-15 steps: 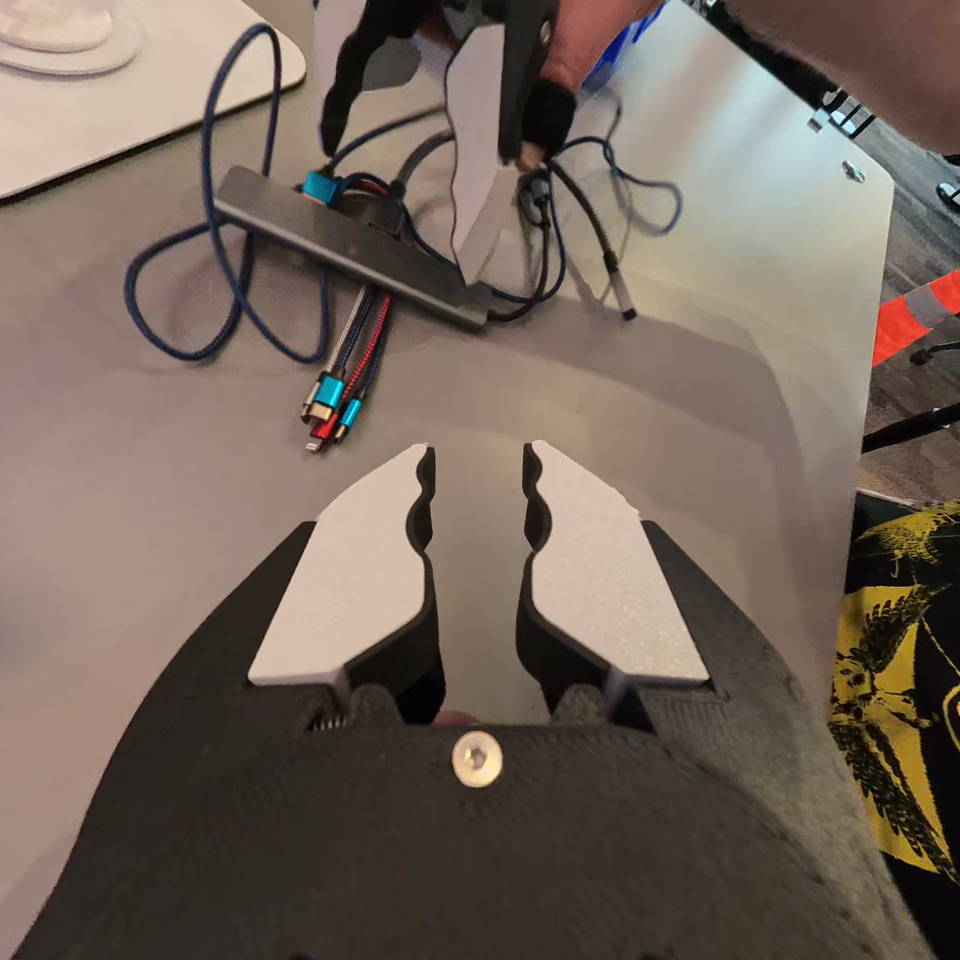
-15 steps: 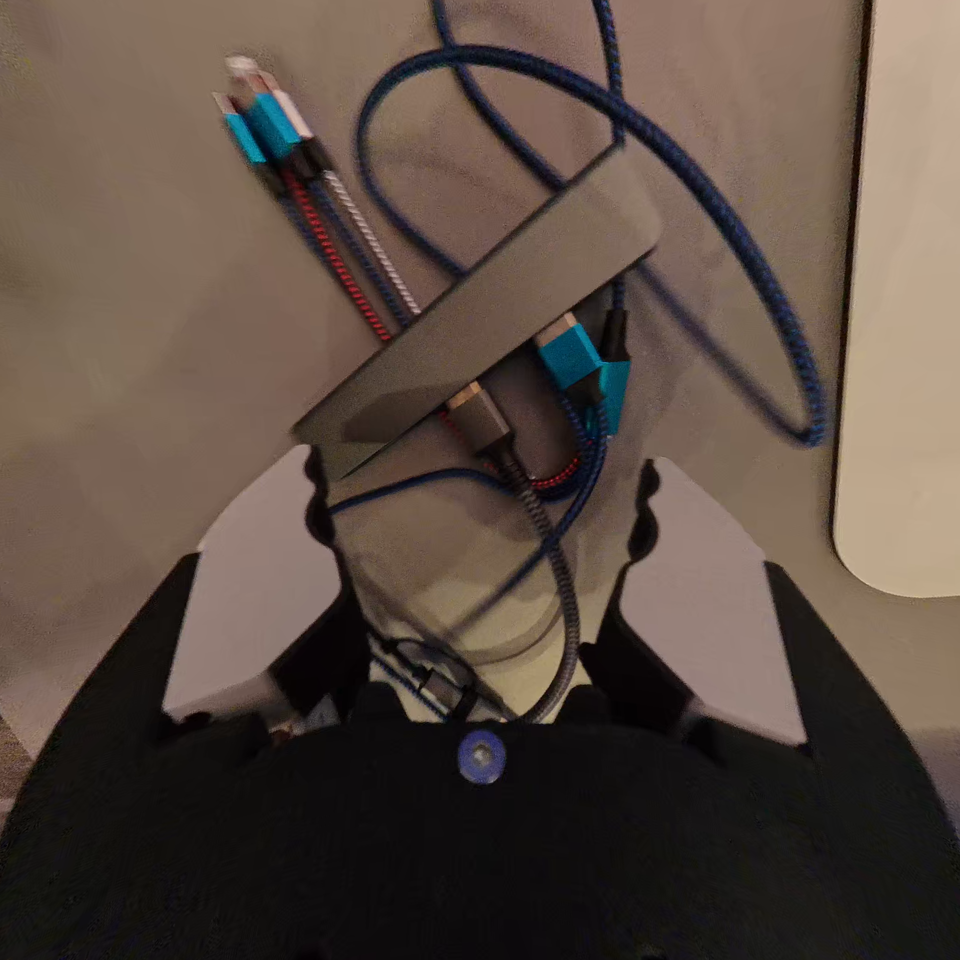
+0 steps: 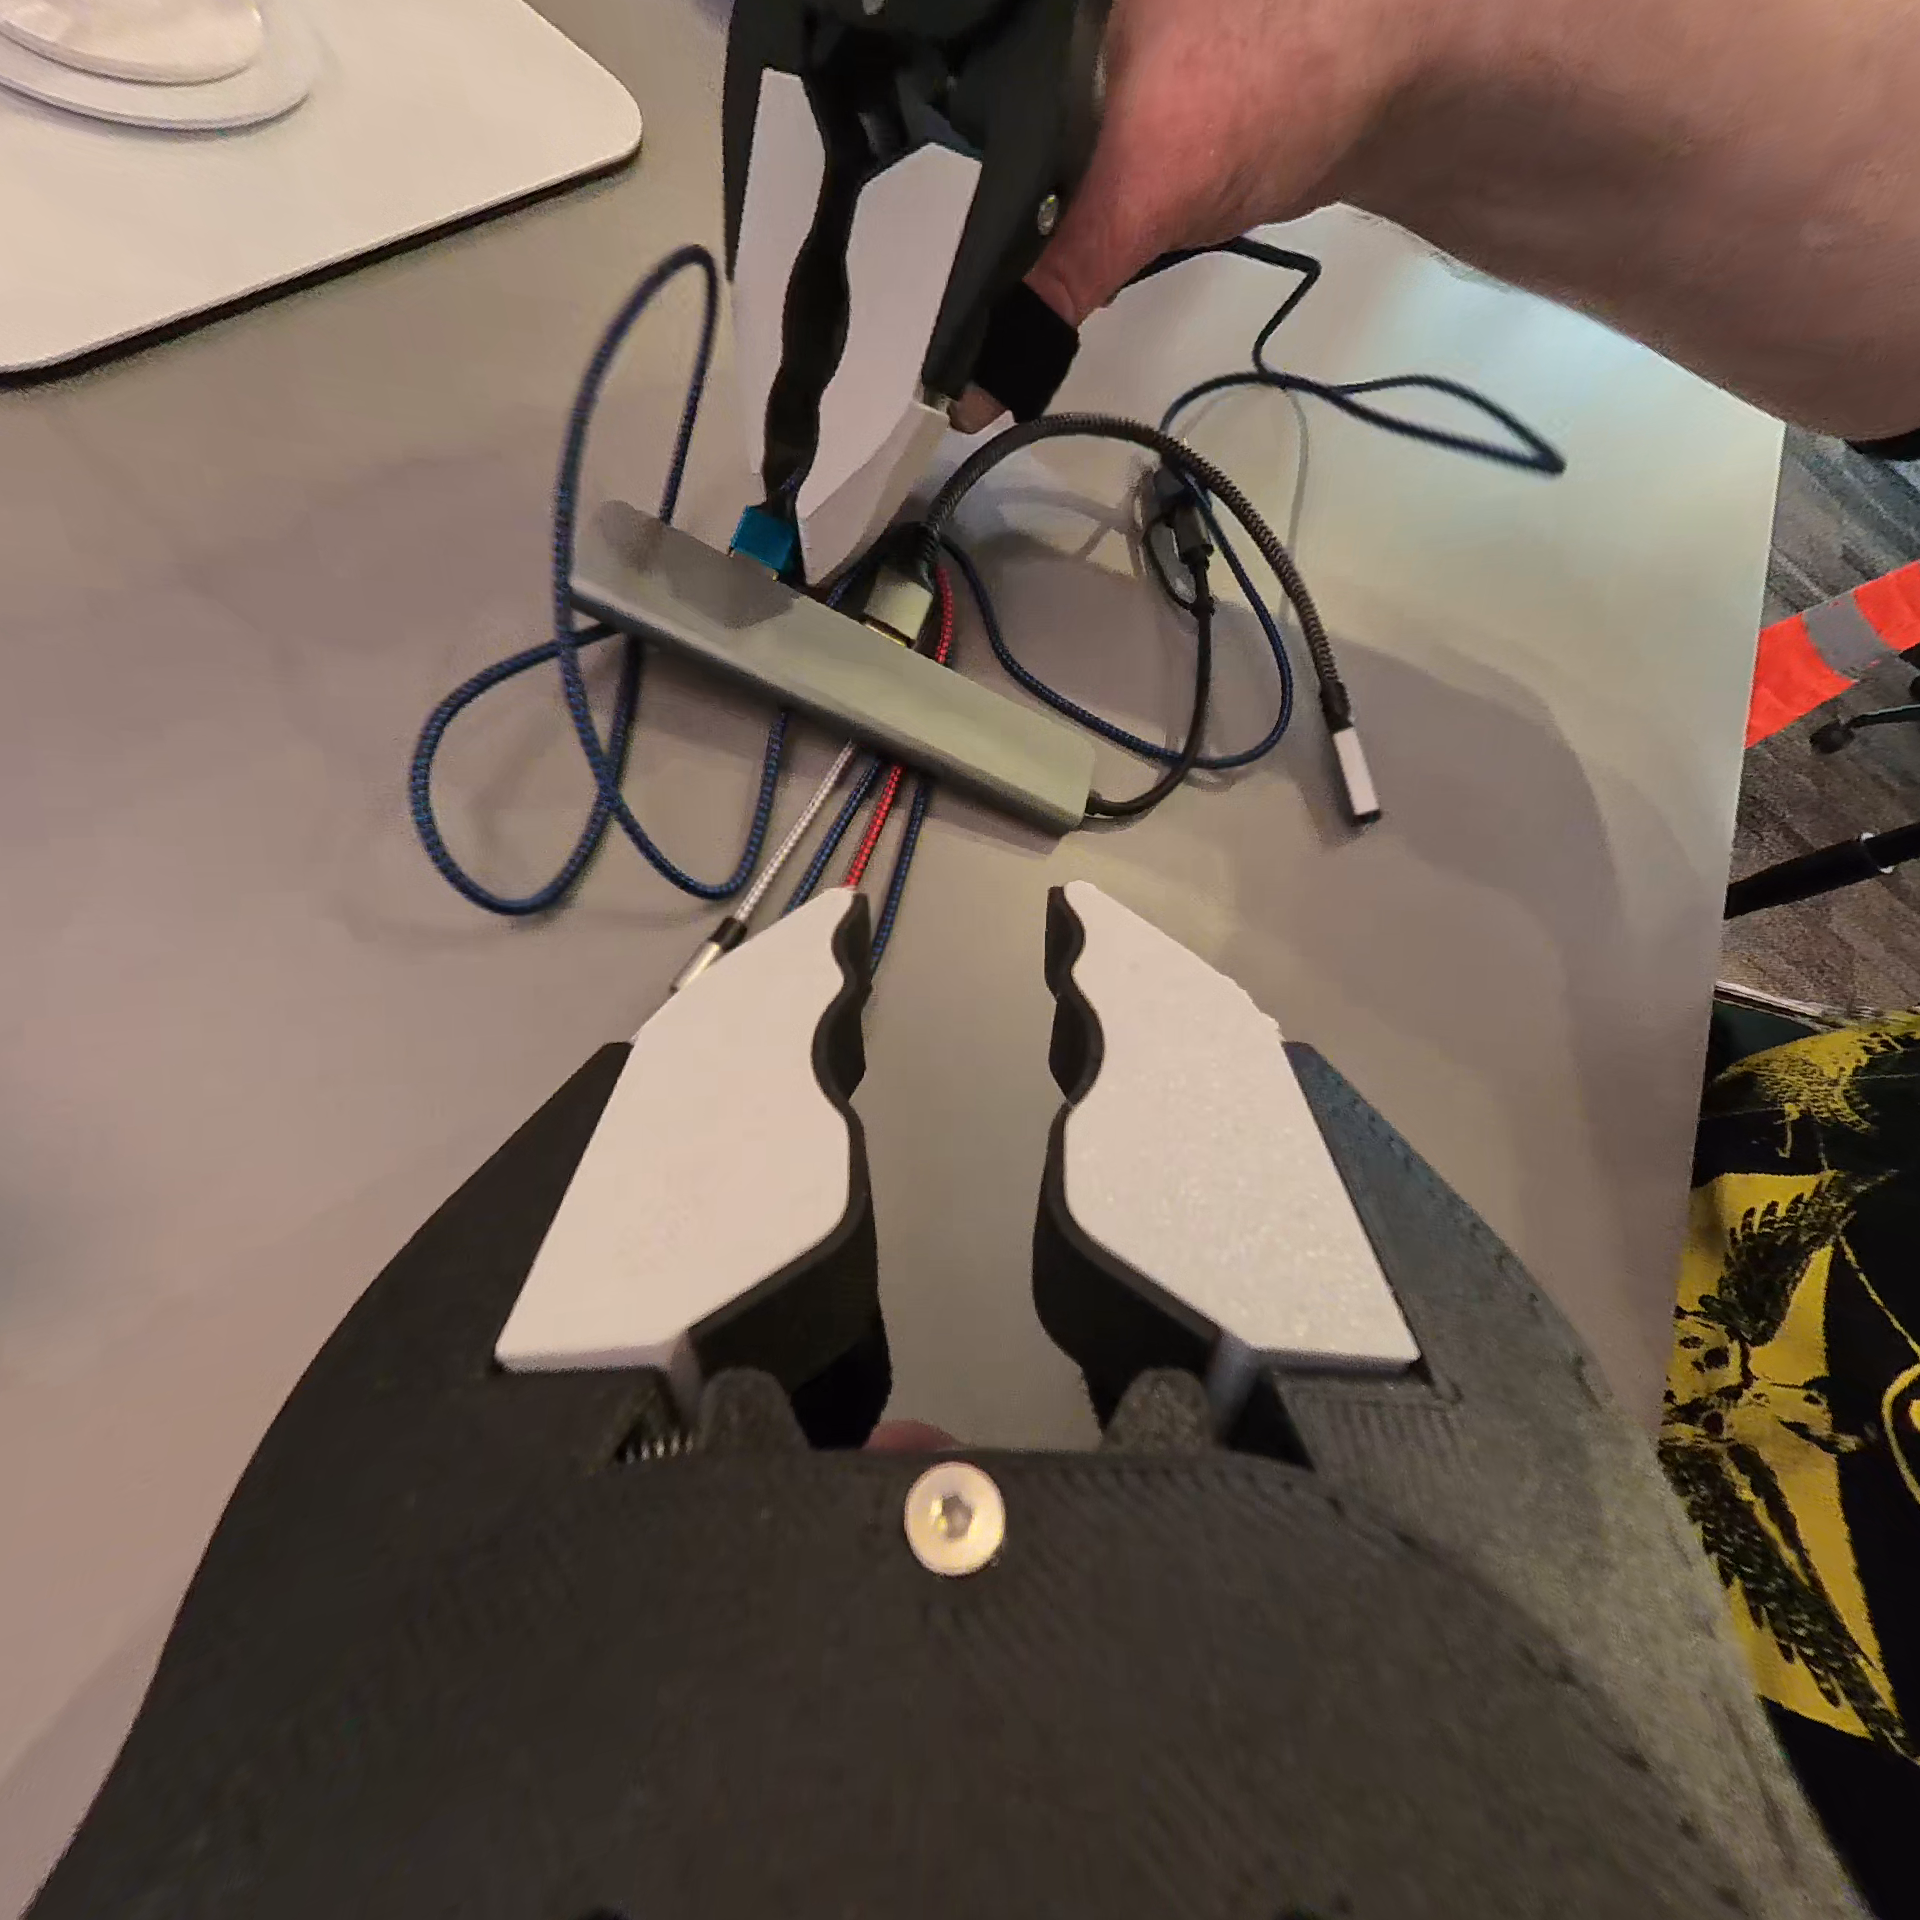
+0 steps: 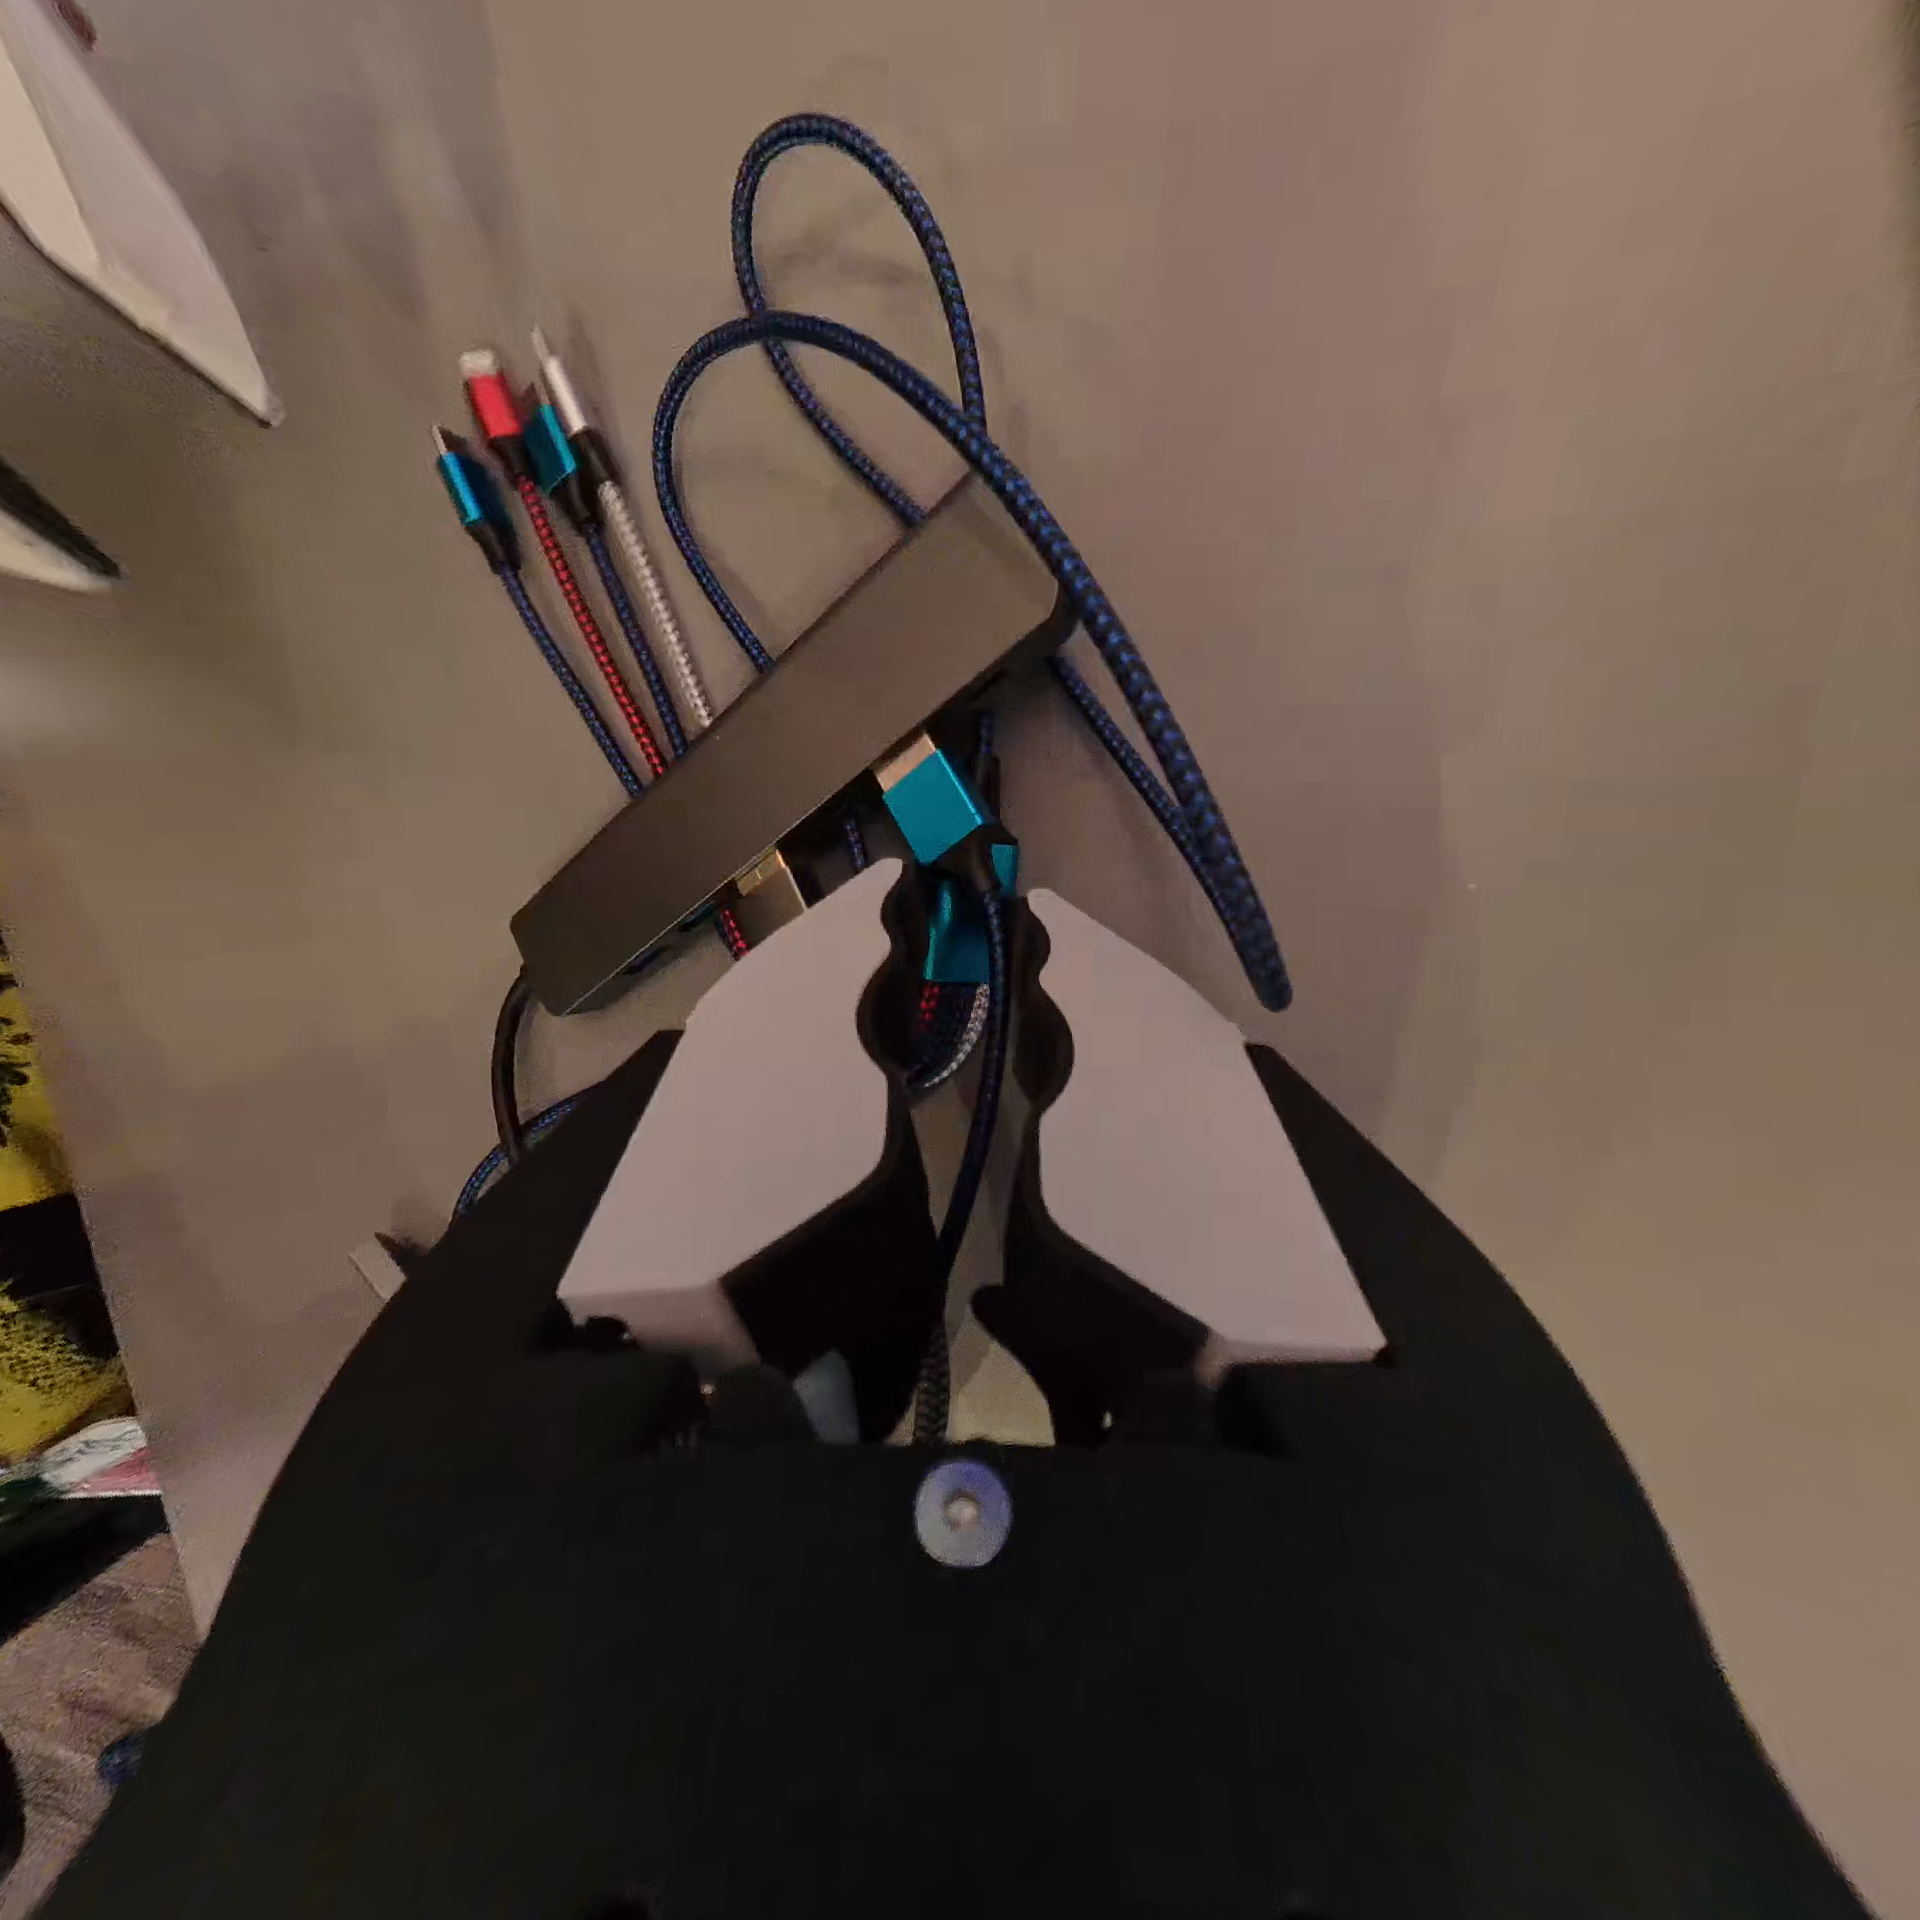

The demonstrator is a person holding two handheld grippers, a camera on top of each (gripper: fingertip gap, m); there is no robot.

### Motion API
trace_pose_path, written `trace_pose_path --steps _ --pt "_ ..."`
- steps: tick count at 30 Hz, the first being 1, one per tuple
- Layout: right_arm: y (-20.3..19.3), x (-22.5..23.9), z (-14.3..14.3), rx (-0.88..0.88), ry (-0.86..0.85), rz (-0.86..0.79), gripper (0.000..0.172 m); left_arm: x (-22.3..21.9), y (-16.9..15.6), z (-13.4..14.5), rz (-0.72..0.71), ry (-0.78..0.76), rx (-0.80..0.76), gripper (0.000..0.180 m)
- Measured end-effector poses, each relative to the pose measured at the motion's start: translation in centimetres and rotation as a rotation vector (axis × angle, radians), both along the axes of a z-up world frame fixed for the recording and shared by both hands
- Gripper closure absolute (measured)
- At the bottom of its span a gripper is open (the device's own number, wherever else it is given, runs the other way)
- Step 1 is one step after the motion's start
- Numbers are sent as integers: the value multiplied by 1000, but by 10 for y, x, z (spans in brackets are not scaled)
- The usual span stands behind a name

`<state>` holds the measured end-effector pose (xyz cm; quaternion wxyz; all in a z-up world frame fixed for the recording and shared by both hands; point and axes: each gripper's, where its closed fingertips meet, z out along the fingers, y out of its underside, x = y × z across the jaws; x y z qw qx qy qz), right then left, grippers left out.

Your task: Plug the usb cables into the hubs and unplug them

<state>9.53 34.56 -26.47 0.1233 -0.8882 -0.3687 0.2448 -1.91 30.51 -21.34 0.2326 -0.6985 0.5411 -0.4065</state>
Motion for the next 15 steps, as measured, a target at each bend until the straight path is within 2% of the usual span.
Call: trace_pose_path --steps 3,5,7,9,10,13,14,15 --pt "-3 2 5 -35 -3 -36 157 -2 1 0 4 7 2 148" --pt "-4 1 17 -29 -6 -46 112 -4 3 2 10 8 12 148" --pt "-12 -6 29 -6 -17 -6 81 -5 6 4 18 1 14 149" --pt "-21 -9 26 31 -147 43 48 -7 9 5 27 -2 9 149" --pt "-26 -11 19 37 -216 63 37 -7 9 5 29 -6 2 149" --pt "-34 -13 -12 27 -400 55 34 -7 10 5 33 -3 4 149" --pt "-32 -14 -18 43 -424 35 25 -7 10 5 32 -1 8 149" --pt "-30 -15 -18 53 -436 25 25 -8 9 5 32 -1 10 149"
